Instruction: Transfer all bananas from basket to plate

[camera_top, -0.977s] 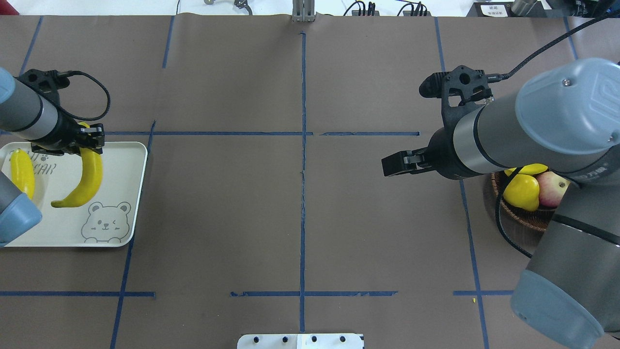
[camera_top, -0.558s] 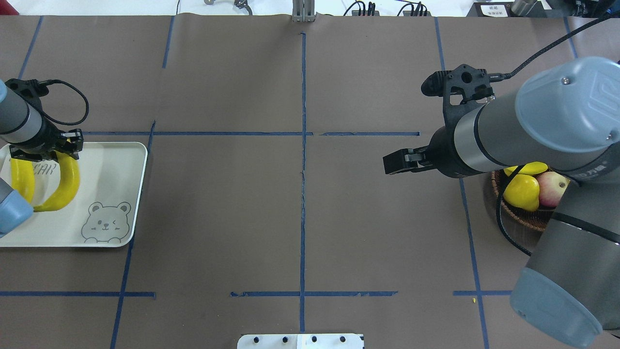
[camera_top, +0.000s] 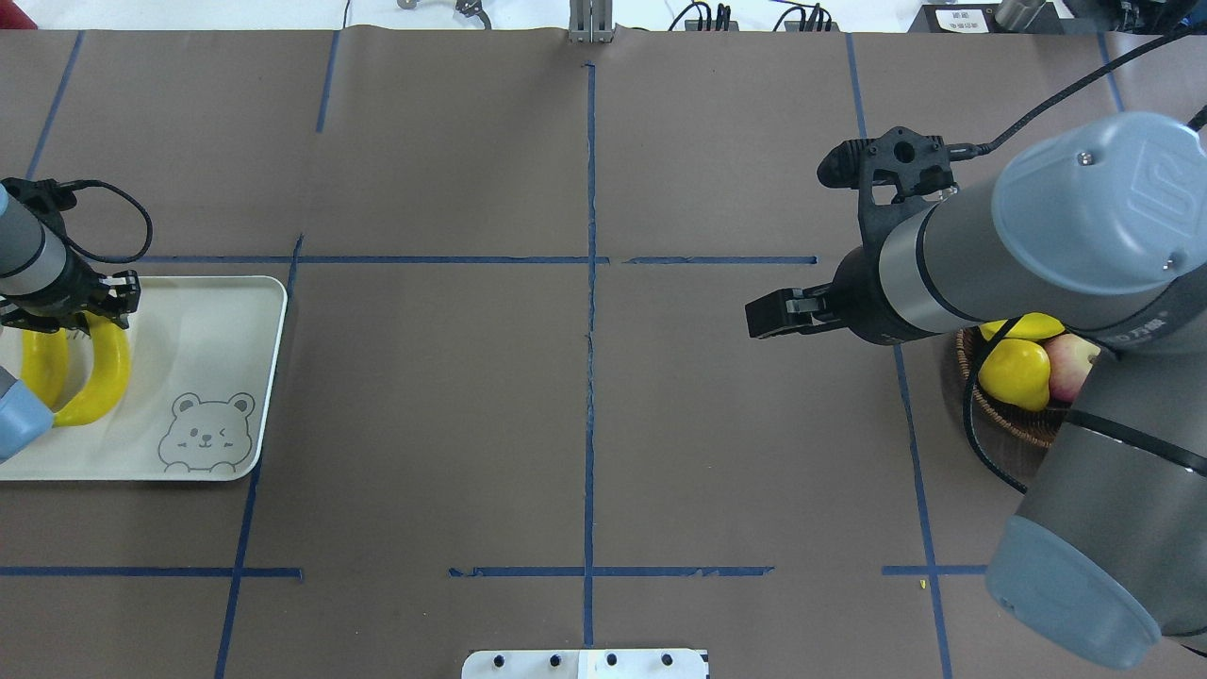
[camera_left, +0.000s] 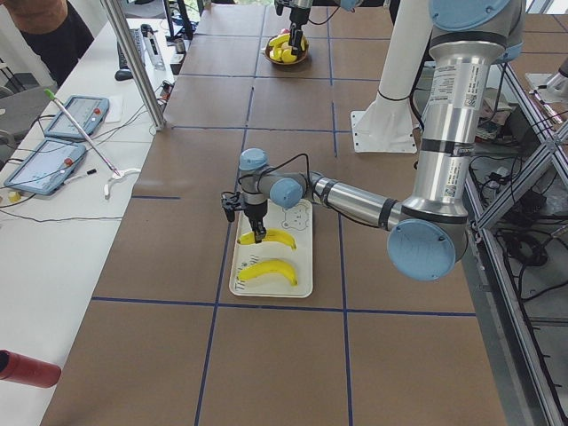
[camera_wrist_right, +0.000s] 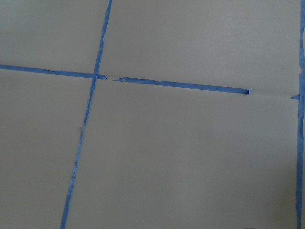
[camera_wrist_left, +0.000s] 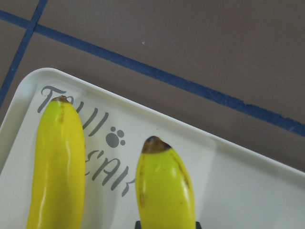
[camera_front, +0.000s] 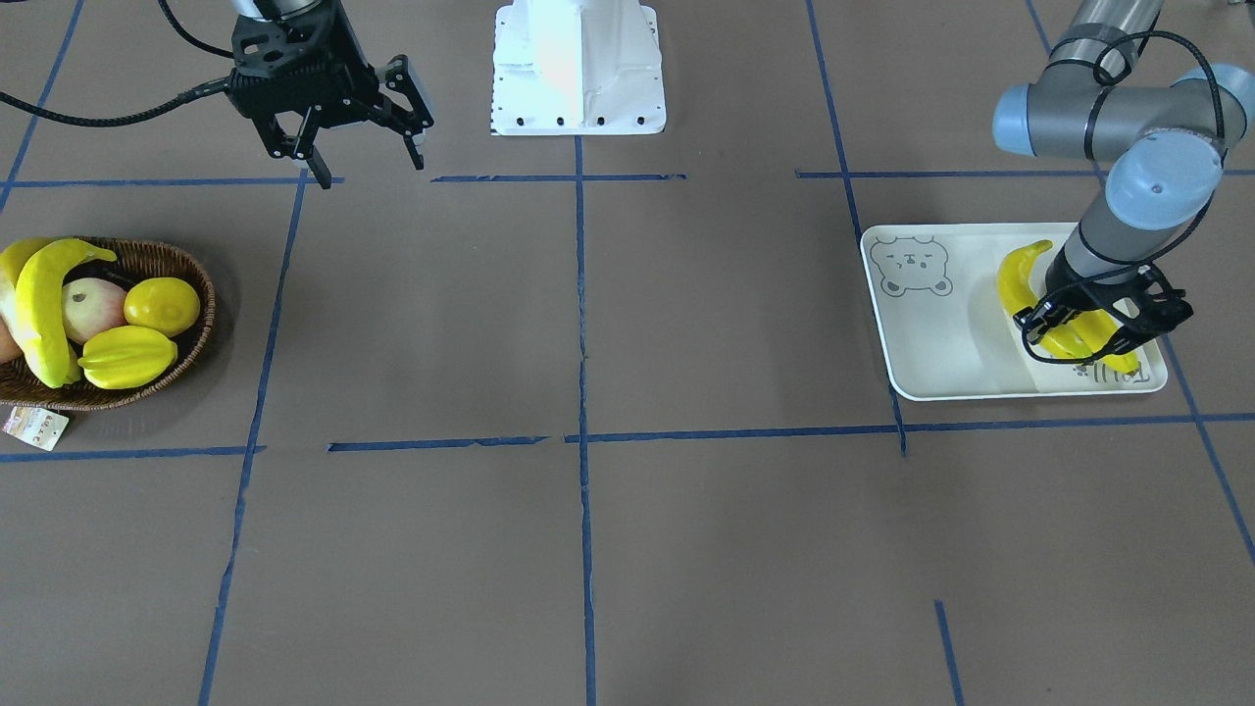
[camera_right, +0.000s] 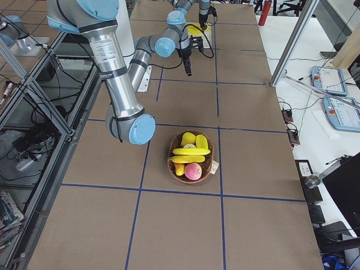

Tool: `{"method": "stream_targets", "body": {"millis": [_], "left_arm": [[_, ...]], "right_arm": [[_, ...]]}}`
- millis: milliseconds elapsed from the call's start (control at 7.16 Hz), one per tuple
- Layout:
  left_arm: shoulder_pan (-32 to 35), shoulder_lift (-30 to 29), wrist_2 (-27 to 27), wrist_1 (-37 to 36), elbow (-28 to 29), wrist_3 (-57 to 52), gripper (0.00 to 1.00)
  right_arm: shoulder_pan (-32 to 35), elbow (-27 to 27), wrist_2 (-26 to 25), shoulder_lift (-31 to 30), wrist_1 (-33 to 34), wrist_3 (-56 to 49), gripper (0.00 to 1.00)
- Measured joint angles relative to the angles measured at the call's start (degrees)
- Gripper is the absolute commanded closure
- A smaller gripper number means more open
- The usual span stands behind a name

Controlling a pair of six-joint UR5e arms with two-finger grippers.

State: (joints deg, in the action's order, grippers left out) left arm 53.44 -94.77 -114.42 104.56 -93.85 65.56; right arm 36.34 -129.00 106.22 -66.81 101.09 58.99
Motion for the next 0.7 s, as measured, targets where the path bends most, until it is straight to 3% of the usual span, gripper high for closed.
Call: {"method": "stream_targets", "body": {"millis": [140,698], "left_arm": [[0.02,0.31,0.04,2.89,1.66,-0.1,0.01],[1.65,1.13,-1.0,6.15,2.34,-2.63,0.01]], "right_arm": [[-0.03,0.07,0.01,0.05,-0.01,-0.01,0.0],[0.25,0.01,0.26,0.14,-0.01,-0.03,0.0]]}}
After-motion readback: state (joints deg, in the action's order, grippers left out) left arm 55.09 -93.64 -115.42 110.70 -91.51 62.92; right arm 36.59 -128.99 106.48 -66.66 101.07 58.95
